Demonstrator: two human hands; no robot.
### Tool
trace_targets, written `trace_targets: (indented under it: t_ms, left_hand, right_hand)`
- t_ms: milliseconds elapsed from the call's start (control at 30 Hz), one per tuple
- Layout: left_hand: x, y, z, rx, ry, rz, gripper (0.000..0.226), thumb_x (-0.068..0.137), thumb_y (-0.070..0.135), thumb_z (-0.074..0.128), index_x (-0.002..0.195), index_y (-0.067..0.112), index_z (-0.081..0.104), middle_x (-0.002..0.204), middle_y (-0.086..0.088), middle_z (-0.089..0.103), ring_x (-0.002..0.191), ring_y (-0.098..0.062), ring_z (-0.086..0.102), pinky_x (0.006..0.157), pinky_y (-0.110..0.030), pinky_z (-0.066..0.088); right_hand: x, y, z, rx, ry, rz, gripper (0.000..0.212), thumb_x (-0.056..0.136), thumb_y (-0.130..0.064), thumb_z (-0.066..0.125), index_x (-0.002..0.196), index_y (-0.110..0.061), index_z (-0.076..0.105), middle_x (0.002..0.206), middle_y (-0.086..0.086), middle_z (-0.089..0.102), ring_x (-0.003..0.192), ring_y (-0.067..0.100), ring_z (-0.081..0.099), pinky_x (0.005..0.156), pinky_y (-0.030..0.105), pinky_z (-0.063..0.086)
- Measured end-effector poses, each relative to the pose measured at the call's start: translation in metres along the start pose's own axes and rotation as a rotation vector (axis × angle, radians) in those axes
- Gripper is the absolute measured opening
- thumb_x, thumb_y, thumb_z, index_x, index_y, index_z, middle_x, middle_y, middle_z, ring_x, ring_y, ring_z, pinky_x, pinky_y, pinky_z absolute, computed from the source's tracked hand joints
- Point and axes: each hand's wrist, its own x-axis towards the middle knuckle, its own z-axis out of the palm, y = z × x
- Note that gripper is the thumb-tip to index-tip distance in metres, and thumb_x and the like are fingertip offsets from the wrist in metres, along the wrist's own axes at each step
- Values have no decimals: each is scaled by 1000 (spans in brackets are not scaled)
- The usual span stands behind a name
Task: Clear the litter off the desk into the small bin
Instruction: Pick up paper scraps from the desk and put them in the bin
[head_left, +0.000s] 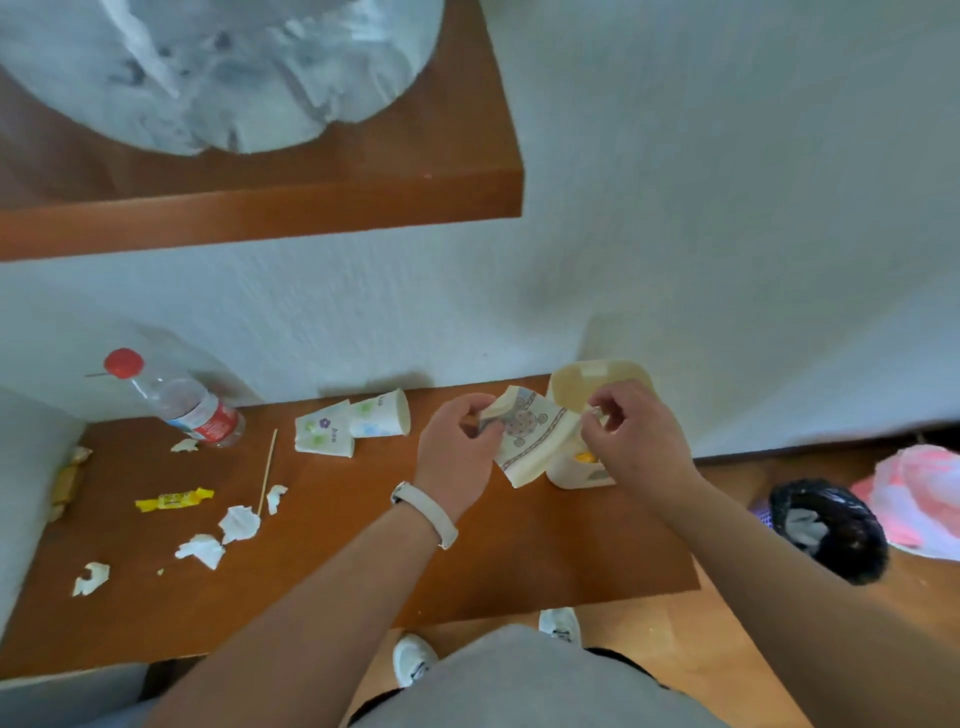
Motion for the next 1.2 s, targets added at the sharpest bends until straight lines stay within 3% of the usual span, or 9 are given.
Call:
trace_targets:
  t_ms: [167, 367, 600, 800, 900, 1000, 1200]
  left_hand:
    - [13, 36, 38, 98, -40, 68, 17, 92, 23, 60, 104, 35, 60, 103, 15, 61, 86, -2, 58, 59, -14, 46]
    - [17, 43, 73, 250, -68, 78, 22, 91, 25, 61, 113, 27, 62, 105, 11, 60, 87, -1, 55, 64, -13, 40]
    - [-1, 40, 79, 277, 11, 56, 23, 89, 30, 61, 113, 27, 62, 102, 13, 58, 88, -2, 56, 71, -16, 44]
    - [-21, 24, 45, 335, 81, 43, 24, 91, 33, 57, 114, 29, 62, 110, 14, 60, 96, 0, 55, 80, -19, 46]
    - [-32, 7, 18, 384, 79, -17, 32, 92, 36, 56, 123, 32, 57, 121, 15, 56, 106, -2, 53, 86, -20, 43]
    - [-44, -17, -14, 495, 55, -43, 41, 93, 44, 52, 132, 36, 47, 135, 15, 48, 122, -7, 46, 97, -27, 41]
    - [-66, -66, -83, 810, 55, -30, 51, 94, 51, 45, 142, 35, 36, 152, 10, 34, 140, -15, 29, 112, -40, 27]
  right_hand:
    - [8, 43, -28, -89, -22, 27, 10, 86, -25, 62, 95, -22, 59, 91, -9, 52, 75, 8, 51, 68, 29, 49]
    - [13, 68, -43, -121, -159, -18, 18, 89, -27, 60, 106, -20, 62, 101, -8, 55, 87, 8, 52, 76, 26, 50]
    - [21, 74, -48, -136, -231, -168, 17, 93, -28, 56, 105, -18, 64, 101, -4, 58, 88, 10, 53, 79, 28, 50]
    - [36, 53, -30, -155, -310, -413, 19, 93, -28, 54, 104, -16, 64, 103, -7, 55, 90, 13, 50, 75, 28, 45]
    - [37, 28, -14, -192, -326, -563, 23, 93, -30, 51, 101, -13, 64, 106, 0, 62, 93, 21, 56, 78, 37, 50]
    - [35, -3, 4, -258, -307, -715, 29, 93, -36, 50, 111, -18, 65, 118, -3, 63, 108, 17, 58, 89, 29, 46]
    - [25, -60, 56, -368, -441, -852, 44, 95, -44, 46, 131, -18, 54, 138, 2, 51, 127, 21, 47, 103, 39, 39]
